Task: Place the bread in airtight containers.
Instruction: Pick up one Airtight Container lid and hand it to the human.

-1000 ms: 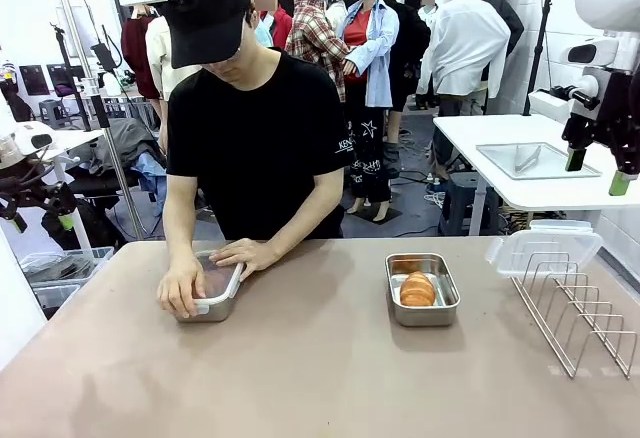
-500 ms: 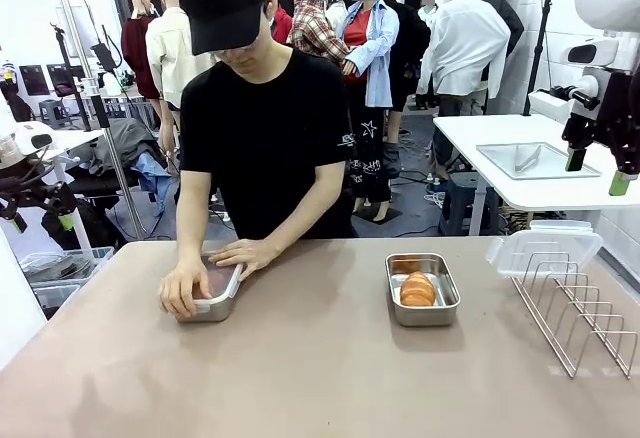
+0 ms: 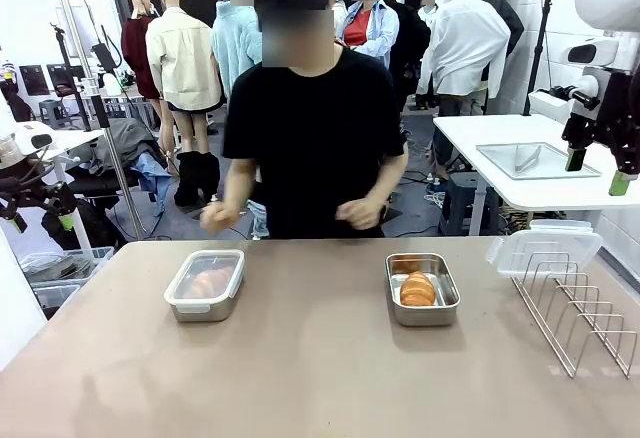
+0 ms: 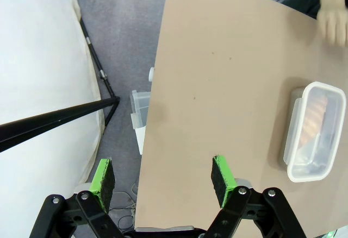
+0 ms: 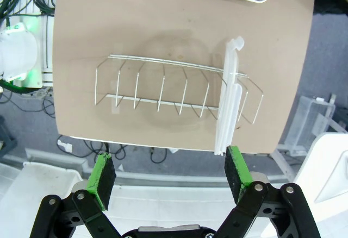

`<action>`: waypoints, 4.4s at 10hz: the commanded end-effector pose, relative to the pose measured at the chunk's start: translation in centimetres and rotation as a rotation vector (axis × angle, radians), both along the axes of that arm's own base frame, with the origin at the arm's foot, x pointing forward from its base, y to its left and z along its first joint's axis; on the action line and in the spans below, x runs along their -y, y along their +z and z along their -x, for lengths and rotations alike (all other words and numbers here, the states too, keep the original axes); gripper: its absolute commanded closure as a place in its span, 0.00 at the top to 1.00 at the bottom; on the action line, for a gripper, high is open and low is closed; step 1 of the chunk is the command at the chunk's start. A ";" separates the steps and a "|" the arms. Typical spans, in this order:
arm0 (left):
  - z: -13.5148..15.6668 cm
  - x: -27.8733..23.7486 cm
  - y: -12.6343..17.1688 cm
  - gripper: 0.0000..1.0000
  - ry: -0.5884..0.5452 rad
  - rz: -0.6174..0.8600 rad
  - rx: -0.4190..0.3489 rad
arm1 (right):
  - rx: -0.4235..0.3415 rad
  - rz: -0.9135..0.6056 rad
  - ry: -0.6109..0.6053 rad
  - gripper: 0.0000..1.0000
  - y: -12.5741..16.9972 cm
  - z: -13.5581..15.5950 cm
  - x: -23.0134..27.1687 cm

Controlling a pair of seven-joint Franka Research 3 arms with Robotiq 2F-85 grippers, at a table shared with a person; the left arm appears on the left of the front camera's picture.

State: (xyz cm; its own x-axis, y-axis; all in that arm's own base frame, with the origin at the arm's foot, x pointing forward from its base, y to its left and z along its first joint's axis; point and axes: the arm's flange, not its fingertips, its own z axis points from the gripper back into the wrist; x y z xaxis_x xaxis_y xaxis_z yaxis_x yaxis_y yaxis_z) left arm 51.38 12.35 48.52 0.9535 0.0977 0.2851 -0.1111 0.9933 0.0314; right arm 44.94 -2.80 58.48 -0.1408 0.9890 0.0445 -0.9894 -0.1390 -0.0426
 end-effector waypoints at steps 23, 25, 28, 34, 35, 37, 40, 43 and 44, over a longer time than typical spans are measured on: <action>0.0 0.0 0.1 0.92 0.009 -0.009 0.001 | -0.031 0.062 0.072 1.00 -6.0 -3.8 -0.6; 0.0 0.0 0.1 0.92 0.009 -0.009 0.001 | -0.026 -0.005 0.020 1.00 -8.8 -5.5 0.1; 0.0 0.0 0.1 0.92 0.009 -0.009 0.001 | -0.071 -0.055 -0.033 1.00 -11.7 -6.8 0.1; 0.0 0.0 0.1 0.92 0.009 -0.009 0.001 | 0.070 -0.005 -0.209 1.00 -14.9 -9.1 0.3; 0.0 0.0 0.1 0.92 0.009 -0.009 0.001 | 0.060 -0.004 -0.216 1.00 -14.9 -9.3 0.4; 0.0 0.0 0.1 0.92 0.009 -0.009 0.001 | 0.047 -0.008 -0.216 1.00 -15.1 -9.6 0.4; 0.0 0.0 0.1 0.92 0.009 -0.009 0.001 | 0.030 -0.004 -0.219 1.00 -15.5 -10.5 0.5; 0.0 0.0 0.1 0.92 0.009 -0.009 0.001 | 0.020 -0.022 -0.249 1.00 -15.7 -10.9 1.2; 0.0 0.0 0.1 0.92 0.009 -0.009 0.001 | 0.018 -0.022 -0.244 1.00 -15.6 -11.0 1.3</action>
